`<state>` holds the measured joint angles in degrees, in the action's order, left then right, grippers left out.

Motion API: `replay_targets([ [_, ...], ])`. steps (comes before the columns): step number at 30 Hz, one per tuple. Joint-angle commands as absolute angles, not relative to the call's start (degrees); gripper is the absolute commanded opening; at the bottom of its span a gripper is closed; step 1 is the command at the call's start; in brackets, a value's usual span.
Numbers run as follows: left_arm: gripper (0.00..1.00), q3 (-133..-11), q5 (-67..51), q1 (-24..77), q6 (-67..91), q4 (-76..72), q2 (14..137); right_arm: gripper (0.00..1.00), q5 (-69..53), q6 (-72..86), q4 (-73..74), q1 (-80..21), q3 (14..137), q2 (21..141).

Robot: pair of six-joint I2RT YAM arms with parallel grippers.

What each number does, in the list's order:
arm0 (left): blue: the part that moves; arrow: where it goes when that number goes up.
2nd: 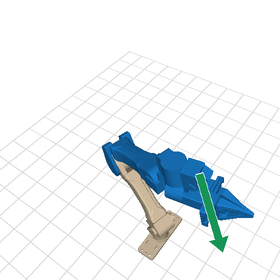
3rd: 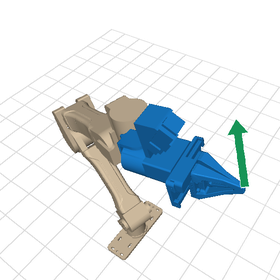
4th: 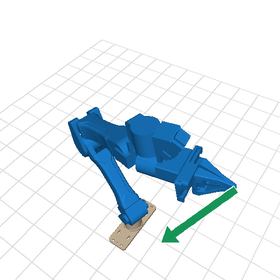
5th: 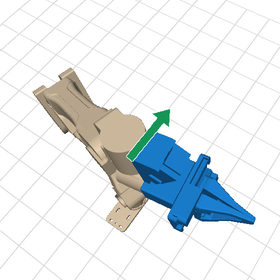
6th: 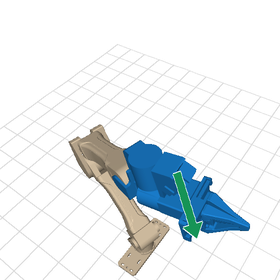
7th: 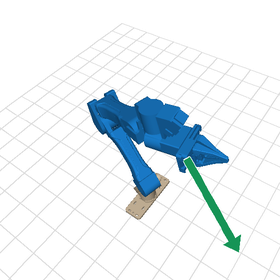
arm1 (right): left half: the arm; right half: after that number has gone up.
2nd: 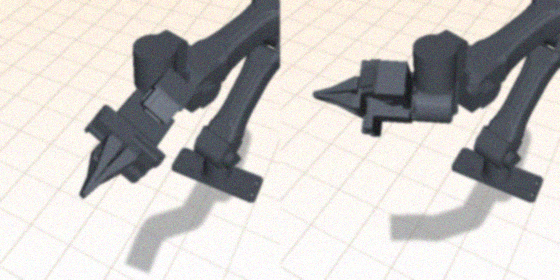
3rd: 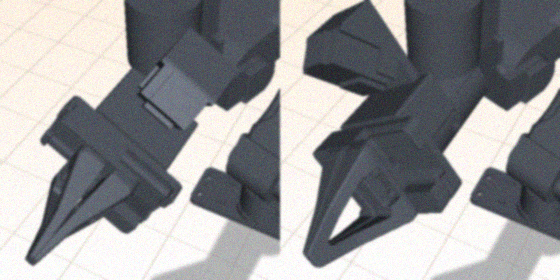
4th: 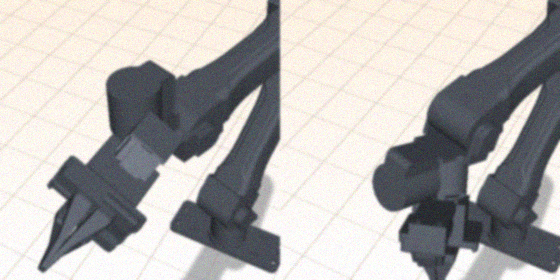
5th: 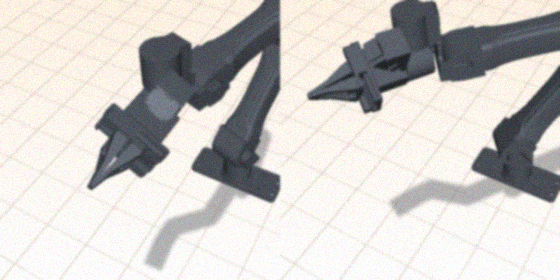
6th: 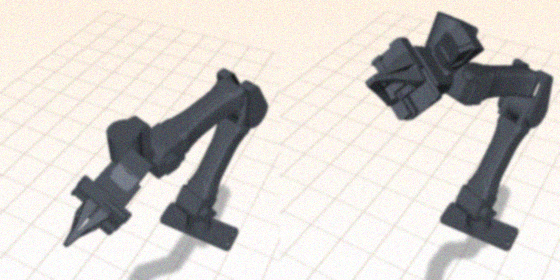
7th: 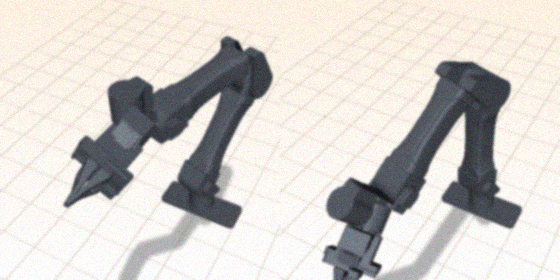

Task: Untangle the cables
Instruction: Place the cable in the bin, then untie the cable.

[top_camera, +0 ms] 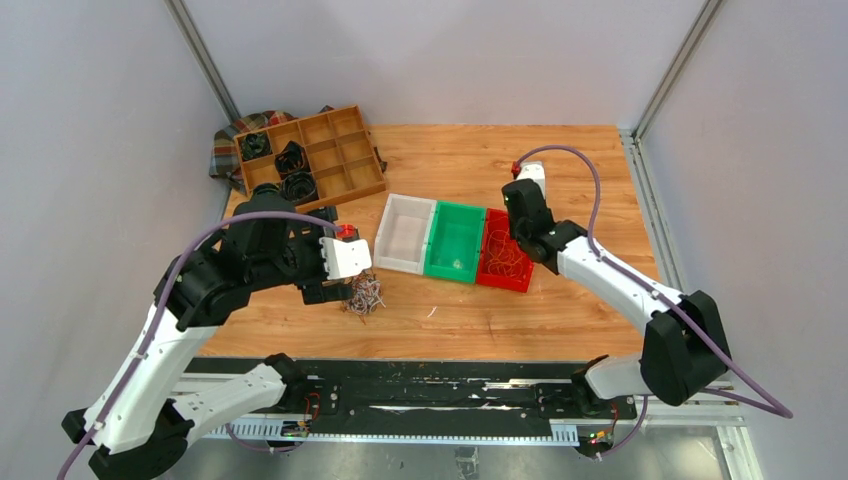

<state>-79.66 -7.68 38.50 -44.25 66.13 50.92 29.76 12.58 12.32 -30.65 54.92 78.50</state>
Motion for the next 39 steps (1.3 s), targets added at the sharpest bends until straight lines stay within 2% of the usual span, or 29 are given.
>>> replay_targets([
  [1,0.98,-80.2,-7.3,38.9,-43.0,65.7,50.6,0.32,23.1,15.0,16.5,-29.9,56.6,75.6],
  [5,0.98,-76.5,-8.7,37.8,-38.9,65.5,51.7,0.4,18.3,18.7,17.5,-30.3,54.0,73.1],
  [7,0.98,-74.2,-9.0,36.4,-36.2,64.7,53.4,0.4,15.6,20.2,17.2,-30.3,52.5,72.9],
  [8,0.98,-73.0,-9.0,35.6,-35.0,64.1,54.1,0.38,14.5,20.9,17.1,-30.2,51.9,73.1],
  [12,0.98,-68.8,-10.2,31.1,-32.1,61.7,56.2,0.21,11.4,23.0,17.5,-28.9,50.9,77.3],
  [17,1.0,-64.1,-15.4,24.5,-31.7,58.6,58.6,0.19,11.9,22.3,16.9,-26.5,52.3,83.3],
  [22,0.95,-55.2,-15.5,24.3,-32.2,51.8,58.8,0.18,12.6,20.8,18.9,-26.8,58.2,85.7],
  [26,0.92,-51.1,-15.8,24.3,-31.5,47.1,59.5,0.26,15.9,18.9,15.6,-30.5,57.8,78.2],
  [30,0.91,-47.2,-16.5,24.3,-31.1,41.4,60.4,0.43,20.4,18.7,15.0,-37.4,56.8,72.3],
  [33,0.88,-44.8,-16.6,24.3,-31.6,37.6,62.1,0.52,22.8,19.9,14.0,-44.2,54.6,70.1],
  [37,0.79,-42.8,-15.6,24.3,-32.4,34.8,65.3,0.54,21.1,23.8,9.3,-50.8,50.2,67.8],
  [38,0.75,-42.5,-15.2,24.3,-32.5,34.4,65.8,0.54,20.4,24.3,7.3,-52.2,48.7,67.2],
  [39,0.67,-42.3,-15.0,24.2,-32.5,34.0,66.0,0.54,20.1,24.4,5.7,-53.9,47.2,66.9],
])
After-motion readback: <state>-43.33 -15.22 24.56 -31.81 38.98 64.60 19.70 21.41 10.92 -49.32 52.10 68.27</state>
